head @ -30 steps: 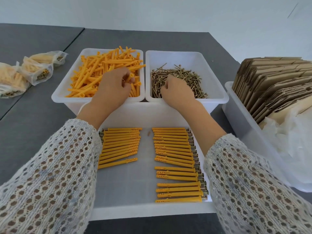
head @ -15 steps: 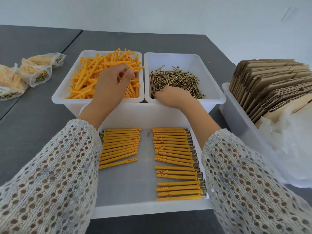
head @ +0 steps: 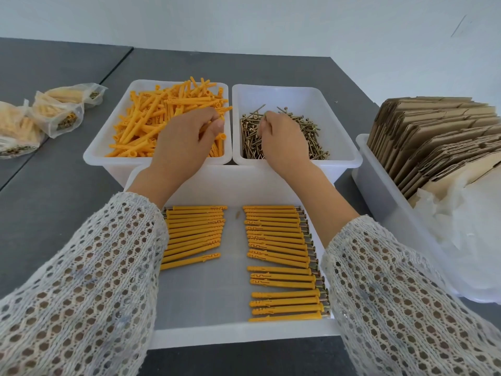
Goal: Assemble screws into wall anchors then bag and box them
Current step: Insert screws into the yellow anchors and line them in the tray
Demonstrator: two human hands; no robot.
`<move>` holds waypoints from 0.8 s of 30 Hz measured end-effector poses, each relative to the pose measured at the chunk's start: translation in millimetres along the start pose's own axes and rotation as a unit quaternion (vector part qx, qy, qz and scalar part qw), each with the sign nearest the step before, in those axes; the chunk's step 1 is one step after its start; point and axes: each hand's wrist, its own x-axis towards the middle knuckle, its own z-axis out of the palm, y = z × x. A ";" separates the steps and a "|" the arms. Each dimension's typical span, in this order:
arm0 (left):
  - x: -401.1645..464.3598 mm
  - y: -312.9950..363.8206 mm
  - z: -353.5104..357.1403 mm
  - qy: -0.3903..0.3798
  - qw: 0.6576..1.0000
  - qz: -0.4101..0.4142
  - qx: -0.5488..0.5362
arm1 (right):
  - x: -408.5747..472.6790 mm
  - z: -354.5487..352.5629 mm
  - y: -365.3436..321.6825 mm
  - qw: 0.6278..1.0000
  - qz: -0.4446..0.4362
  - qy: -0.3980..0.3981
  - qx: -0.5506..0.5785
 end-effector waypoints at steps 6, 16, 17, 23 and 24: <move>0.1 -0.5 1.7 0.029 0.999 0.004 0.038 | -2.4 -0.2 -13.4 0.994 -0.087 0.053 -0.031; 4.2 -4.2 8.3 0.012 0.986 -0.059 0.155 | -11.7 2.0 -20.8 0.989 -0.094 -0.069 0.091; 4.5 -4.6 8.2 0.005 0.986 -0.061 0.152 | -10.3 1.6 -19.9 0.990 -0.085 -0.065 0.096; 5.4 -4.8 4.7 -0.056 0.994 -0.035 0.093 | -8.5 2.9 -20.1 0.989 -0.101 -0.078 0.076; 5.4 -4.2 3.9 -0.066 0.994 -0.028 0.084 | -9.3 4.4 -21.2 0.988 -0.112 -0.080 0.066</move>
